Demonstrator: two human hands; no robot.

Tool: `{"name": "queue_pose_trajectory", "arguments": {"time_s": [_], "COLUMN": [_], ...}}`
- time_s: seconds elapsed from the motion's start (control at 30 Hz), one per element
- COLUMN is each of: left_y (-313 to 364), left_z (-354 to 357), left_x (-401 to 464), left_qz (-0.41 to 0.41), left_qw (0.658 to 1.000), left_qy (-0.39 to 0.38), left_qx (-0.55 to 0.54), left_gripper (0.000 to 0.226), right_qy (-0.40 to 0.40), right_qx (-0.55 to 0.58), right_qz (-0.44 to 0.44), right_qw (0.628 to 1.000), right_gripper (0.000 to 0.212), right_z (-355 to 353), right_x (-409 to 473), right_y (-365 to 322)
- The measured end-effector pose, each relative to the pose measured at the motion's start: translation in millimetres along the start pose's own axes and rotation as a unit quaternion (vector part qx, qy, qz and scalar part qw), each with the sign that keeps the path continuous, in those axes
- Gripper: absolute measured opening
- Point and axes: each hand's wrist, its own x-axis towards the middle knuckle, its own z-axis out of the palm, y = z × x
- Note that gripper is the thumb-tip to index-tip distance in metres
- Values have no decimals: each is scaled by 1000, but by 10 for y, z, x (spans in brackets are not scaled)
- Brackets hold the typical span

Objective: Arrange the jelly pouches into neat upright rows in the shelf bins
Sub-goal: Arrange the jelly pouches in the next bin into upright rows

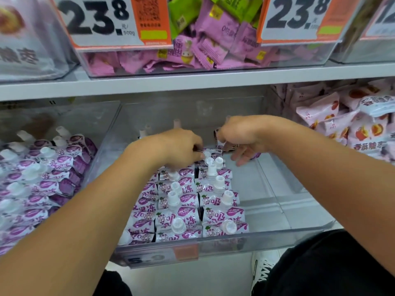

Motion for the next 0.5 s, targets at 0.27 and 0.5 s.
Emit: {"name": "queue_pose_trajectory", "arguments": {"time_s": [0.27,0.5], "left_y": [94,26], "left_z": [-41,-40], "left_x": [103,114], "left_qz": [1,8], "left_qw": [997,998], "left_qy": [-57,-59], "left_qx": [42,27], "left_gripper": [53,43], "right_qy": [-52,-100], "right_qx": [238,293], "right_qz": [57,78], "right_qw": [968,948], "right_gripper": [71,77], "right_z": [294,211], "right_x": [68,55], "right_y": [149,189]}}
